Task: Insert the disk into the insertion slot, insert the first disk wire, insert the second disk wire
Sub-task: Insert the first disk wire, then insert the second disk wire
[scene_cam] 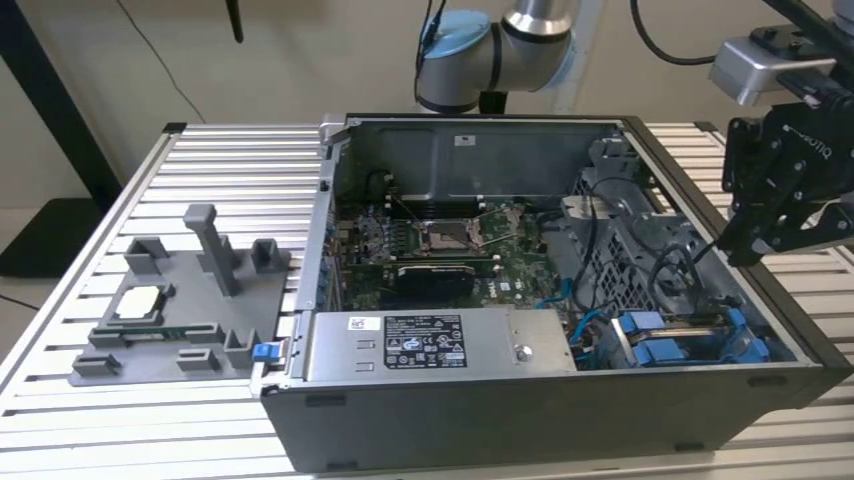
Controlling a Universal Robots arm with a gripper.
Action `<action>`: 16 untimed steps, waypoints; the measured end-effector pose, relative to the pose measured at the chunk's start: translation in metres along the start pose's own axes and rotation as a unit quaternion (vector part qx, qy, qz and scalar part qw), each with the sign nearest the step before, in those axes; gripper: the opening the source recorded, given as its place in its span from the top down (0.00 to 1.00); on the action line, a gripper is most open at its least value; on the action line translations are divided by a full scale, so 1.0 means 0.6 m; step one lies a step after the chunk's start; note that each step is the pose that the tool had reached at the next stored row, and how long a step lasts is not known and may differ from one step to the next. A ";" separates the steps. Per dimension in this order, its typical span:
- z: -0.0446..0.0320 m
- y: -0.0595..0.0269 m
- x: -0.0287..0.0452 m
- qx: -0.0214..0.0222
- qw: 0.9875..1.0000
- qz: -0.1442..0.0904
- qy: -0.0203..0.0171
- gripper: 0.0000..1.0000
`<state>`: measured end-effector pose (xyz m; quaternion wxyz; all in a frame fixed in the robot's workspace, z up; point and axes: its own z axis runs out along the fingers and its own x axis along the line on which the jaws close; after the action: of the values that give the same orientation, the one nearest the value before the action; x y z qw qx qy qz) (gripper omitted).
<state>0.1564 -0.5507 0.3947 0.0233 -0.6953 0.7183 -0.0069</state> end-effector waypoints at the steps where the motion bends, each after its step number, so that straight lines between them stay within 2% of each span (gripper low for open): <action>1: 0.000 -0.003 0.000 -0.001 1.000 0.000 0.000 0.00; 8: 0.001 -0.024 -0.001 -0.007 1.000 0.000 0.000 0.00; 9: 0.001 -0.026 -0.001 -0.010 1.000 0.000 0.000 0.00; 13: 0.001 -0.028 -0.001 -0.036 0.999 0.001 0.001 0.00; 14: 0.001 -0.028 -0.001 -0.041 0.999 0.001 0.001 0.00; 15: 0.001 -0.029 -0.001 -0.043 0.999 0.001 0.001 0.00; 16: 0.001 -0.029 -0.001 -0.043 0.999 0.001 0.001 0.00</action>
<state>0.1738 -0.5506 0.3947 -0.0078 -0.6950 0.7186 0.0233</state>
